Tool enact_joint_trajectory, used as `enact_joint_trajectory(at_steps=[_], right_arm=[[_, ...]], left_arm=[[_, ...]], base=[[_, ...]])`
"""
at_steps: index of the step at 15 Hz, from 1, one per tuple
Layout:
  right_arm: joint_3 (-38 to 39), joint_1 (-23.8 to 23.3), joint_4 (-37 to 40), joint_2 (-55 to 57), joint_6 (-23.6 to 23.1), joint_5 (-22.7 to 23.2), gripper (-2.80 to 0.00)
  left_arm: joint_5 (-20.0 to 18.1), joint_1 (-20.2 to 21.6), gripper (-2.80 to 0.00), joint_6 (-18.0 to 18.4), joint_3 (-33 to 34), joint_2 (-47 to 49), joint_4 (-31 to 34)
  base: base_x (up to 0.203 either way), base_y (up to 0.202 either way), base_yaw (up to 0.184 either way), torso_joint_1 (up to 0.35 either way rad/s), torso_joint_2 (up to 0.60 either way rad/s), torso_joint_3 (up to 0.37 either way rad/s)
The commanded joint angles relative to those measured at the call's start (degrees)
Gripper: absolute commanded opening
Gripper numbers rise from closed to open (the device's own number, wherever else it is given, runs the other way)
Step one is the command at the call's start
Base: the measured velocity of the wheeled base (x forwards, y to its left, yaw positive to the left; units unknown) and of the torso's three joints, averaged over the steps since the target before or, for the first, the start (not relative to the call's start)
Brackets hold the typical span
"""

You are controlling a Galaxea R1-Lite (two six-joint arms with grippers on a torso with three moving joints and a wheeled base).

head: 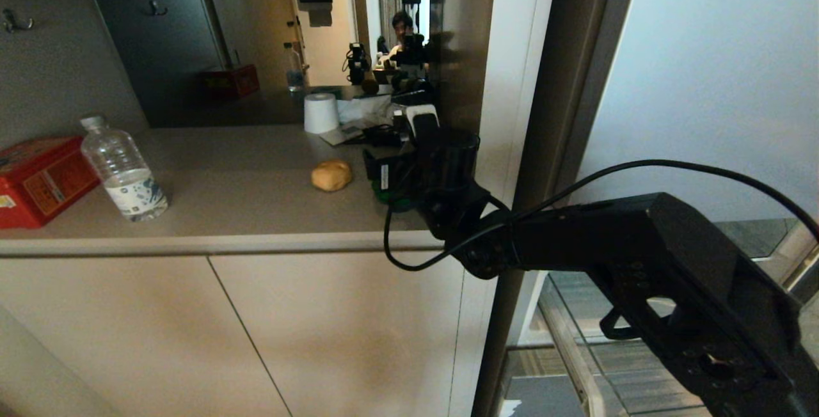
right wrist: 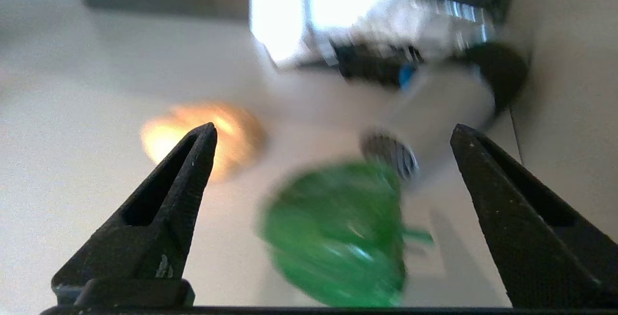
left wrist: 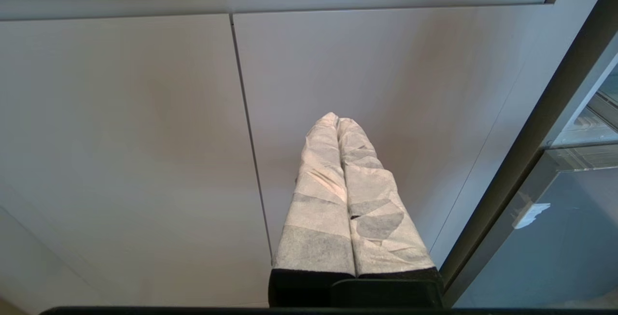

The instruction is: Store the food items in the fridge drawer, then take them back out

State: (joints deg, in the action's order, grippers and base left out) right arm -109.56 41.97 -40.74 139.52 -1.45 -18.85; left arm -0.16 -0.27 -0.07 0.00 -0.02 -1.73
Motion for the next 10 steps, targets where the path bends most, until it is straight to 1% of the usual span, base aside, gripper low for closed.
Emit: enact_joint_trajectory(at_steps=[1,2,4,6,10], right_arm=[[5.92,2.98,0.0,-6.93,-0.05,-0.37,-1.98],[9.3,4.29,-0.12,-8.79,0.01,-0.44,-2.8],[17.06,6.49,-0.39,-13.51,0.5,-0.37,-2.8],[25.77,8.6,-0.39,-20.59,1.29,-0.32,-2.8],[45.97,12.73,-0.12,-37.79,5.96,-0.59,-2.8]], left_arm=[[-0.01,0.0,-2.8,-0.01,0.62,0.02,-0.03],[-0.02,0.0,-2.8,-0.01,0.62,0.02,-0.03],[0.07,0.0,-2.8,-0.01,0.62,0.02,-0.03],[-0.02,0.0,-2.8,-0.01,0.62,0.02,-0.03],[0.07,0.0,-2.8,0.07,0.62,0.02,-0.03]], base=[[0.0,0.0,0.0,0.0,0.0,0.0],[0.0,0.0,0.0,0.0,0.0,0.0],[0.0,0.0,0.0,0.0,0.0,0.0],[0.0,0.0,0.0,0.0,0.0,0.0],[0.0,0.0,0.0,0.0,0.0,0.0]])
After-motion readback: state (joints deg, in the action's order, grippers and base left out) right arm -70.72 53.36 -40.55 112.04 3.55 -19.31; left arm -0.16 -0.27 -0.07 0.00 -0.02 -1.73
